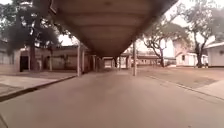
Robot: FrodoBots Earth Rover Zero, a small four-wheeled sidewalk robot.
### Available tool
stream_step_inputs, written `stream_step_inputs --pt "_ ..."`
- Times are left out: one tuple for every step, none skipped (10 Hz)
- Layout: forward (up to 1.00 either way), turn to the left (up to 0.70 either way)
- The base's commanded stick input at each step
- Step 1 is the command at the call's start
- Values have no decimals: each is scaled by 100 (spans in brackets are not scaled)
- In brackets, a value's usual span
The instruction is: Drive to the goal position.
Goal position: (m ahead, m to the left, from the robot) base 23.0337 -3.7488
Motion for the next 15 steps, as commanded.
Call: stream_step_inputs --pt "70 0" --pt "70 0" --pt "70 0" --pt "70 0" --pt "70 0" --pt "70 0" --pt "70 0" --pt "70 0" --pt "70 0" --pt "70 0" --pt "70 0" --pt "70 0" --pt "70 0" --pt "70 0" --pt "70 0"
